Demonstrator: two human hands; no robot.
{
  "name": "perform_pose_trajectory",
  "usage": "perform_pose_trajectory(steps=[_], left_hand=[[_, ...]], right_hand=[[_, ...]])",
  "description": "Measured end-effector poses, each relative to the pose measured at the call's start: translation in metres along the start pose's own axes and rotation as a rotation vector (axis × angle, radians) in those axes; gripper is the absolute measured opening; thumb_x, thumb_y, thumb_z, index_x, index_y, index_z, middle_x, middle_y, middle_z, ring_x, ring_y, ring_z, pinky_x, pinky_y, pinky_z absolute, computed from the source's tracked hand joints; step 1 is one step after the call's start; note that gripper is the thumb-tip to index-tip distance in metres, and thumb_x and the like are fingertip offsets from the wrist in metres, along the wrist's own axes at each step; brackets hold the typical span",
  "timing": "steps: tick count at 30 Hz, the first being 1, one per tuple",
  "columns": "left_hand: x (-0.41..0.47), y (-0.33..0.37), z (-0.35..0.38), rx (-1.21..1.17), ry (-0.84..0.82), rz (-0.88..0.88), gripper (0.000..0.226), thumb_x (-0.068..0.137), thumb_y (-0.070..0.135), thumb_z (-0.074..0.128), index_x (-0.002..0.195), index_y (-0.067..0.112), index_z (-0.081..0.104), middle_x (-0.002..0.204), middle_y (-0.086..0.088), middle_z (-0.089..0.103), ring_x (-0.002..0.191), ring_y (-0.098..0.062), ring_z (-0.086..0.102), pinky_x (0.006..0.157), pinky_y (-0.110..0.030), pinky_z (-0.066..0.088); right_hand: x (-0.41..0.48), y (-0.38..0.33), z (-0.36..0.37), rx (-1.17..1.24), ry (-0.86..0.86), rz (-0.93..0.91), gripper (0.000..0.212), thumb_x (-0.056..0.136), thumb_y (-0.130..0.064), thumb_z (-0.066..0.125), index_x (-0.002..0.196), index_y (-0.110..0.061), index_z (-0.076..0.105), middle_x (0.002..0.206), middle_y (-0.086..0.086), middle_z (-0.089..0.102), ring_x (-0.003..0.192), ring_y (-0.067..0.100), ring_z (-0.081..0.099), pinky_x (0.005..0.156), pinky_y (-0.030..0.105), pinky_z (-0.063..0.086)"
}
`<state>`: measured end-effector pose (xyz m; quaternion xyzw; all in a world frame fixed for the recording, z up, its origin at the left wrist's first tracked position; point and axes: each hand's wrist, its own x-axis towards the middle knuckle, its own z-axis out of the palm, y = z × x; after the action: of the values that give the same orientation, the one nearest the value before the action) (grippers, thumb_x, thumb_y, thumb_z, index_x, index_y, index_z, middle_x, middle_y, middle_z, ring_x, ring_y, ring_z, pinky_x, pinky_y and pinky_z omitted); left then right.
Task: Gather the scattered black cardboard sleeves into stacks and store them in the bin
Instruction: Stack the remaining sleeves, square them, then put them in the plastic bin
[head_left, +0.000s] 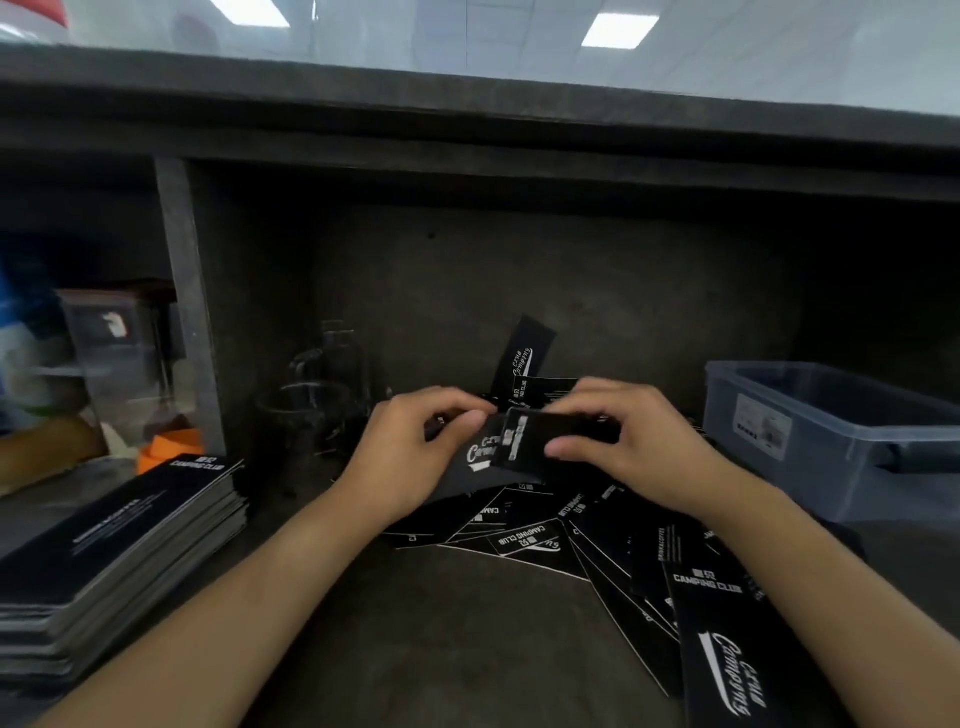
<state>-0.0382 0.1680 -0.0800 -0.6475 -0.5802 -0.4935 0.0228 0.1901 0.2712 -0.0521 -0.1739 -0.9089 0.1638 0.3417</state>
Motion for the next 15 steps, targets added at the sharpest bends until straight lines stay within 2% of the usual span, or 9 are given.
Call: perform_pose_trajectory(steps=[2, 3, 5, 6, 8, 10, 12, 14, 15], left_hand=[[-0.003, 0.003, 0.007, -0.026, -0.049, 0.061, 0.019, 0.101, 0.024, 0.060, 0.111, 0.028, 0.076, 0.104, 0.015, 0.074, 0.102, -0.003, 0.067, 0.094, -0.036, 0.053], [-0.004, 0.003, 0.010, -0.019, -0.079, 0.064, 0.020, 0.102, 0.026, 0.059, 0.114, 0.029, 0.074, 0.102, 0.014, 0.073, 0.098, -0.007, 0.069, 0.092, -0.039, 0.054], [-0.006, 0.002, 0.012, -0.031, -0.131, 0.033, 0.022, 0.102, 0.033, 0.057, 0.119, 0.033, 0.070, 0.097, 0.012, 0.072, 0.092, -0.013, 0.070, 0.087, -0.042, 0.056], [-0.008, 0.002, 0.012, -0.037, -0.136, 0.033, 0.023, 0.103, 0.036, 0.054, 0.120, 0.034, 0.069, 0.096, 0.014, 0.072, 0.093, -0.011, 0.070, 0.086, -0.039, 0.056], [-0.010, 0.005, 0.010, -0.059, -0.136, 0.033, 0.031, 0.105, 0.040, 0.043, 0.117, 0.032, 0.071, 0.097, 0.017, 0.072, 0.095, -0.003, 0.069, 0.085, -0.033, 0.056], [-0.011, 0.009, 0.009, -0.110, -0.162, -0.004, 0.037, 0.103, 0.048, 0.039, 0.114, 0.033, 0.071, 0.097, 0.015, 0.073, 0.092, -0.003, 0.070, 0.083, -0.033, 0.057], [-0.011, 0.008, 0.012, -0.073, -0.202, 0.006, 0.028, 0.098, 0.051, 0.051, 0.117, 0.038, 0.067, 0.098, 0.015, 0.071, 0.090, -0.006, 0.070, 0.081, -0.037, 0.058], [-0.012, 0.005, 0.014, 0.025, -0.252, 0.071, 0.028, 0.095, 0.040, 0.067, 0.122, 0.041, 0.064, 0.104, 0.017, 0.069, 0.095, -0.003, 0.068, 0.084, -0.038, 0.057], [-0.012, 0.004, 0.014, 0.054, -0.256, 0.106, 0.030, 0.095, 0.034, 0.069, 0.123, 0.040, 0.065, 0.109, 0.018, 0.067, 0.100, 0.000, 0.066, 0.087, -0.036, 0.055]], right_hand=[[0.002, 0.001, 0.013, -0.086, 0.022, 0.016, 0.041, 0.077, -0.029, 0.087, 0.116, -0.033, 0.073, 0.105, -0.012, 0.059, 0.096, 0.004, 0.058, 0.083, 0.013, 0.044], [0.002, 0.002, 0.018, -0.116, 0.028, 0.038, 0.055, 0.074, -0.035, 0.089, 0.123, -0.035, 0.066, 0.109, -0.013, 0.055, 0.095, 0.002, 0.056, 0.081, 0.010, 0.042], [0.004, 0.004, 0.026, -0.141, 0.019, 0.104, 0.079, 0.068, -0.044, 0.091, 0.134, -0.034, 0.050, 0.116, -0.016, 0.049, 0.095, -0.001, 0.052, 0.081, 0.009, 0.040], [0.004, 0.004, 0.028, -0.153, 0.012, 0.138, 0.081, 0.067, -0.047, 0.091, 0.134, -0.032, 0.047, 0.117, -0.016, 0.049, 0.097, -0.001, 0.052, 0.083, 0.010, 0.041], [0.005, 0.008, 0.032, -0.277, -0.010, 0.195, 0.070, 0.071, -0.060, 0.082, 0.126, -0.029, 0.054, 0.116, -0.013, 0.051, 0.105, 0.005, 0.052, 0.095, 0.021, 0.045], [0.005, 0.009, 0.032, -0.430, -0.093, 0.275, 0.063, 0.074, -0.075, 0.066, 0.115, -0.028, 0.061, 0.111, -0.012, 0.058, 0.107, 0.011, 0.055, 0.099, 0.036, 0.046], [0.003, 0.010, 0.032, -0.304, -0.139, 0.307, 0.056, 0.076, -0.073, 0.067, 0.110, -0.029, 0.061, 0.105, -0.013, 0.065, 0.101, 0.009, 0.061, 0.093, 0.033, 0.049], [0.001, 0.008, 0.031, -0.146, -0.156, 0.289, 0.053, 0.077, -0.060, 0.078, 0.117, -0.030, 0.059, 0.110, -0.012, 0.066, 0.104, 0.005, 0.062, 0.089, 0.020, 0.047], [0.000, 0.008, 0.030, -0.126, -0.169, 0.279, 0.057, 0.077, -0.057, 0.080, 0.122, -0.030, 0.057, 0.116, -0.012, 0.065, 0.108, 0.004, 0.060, 0.091, 0.019, 0.047]])
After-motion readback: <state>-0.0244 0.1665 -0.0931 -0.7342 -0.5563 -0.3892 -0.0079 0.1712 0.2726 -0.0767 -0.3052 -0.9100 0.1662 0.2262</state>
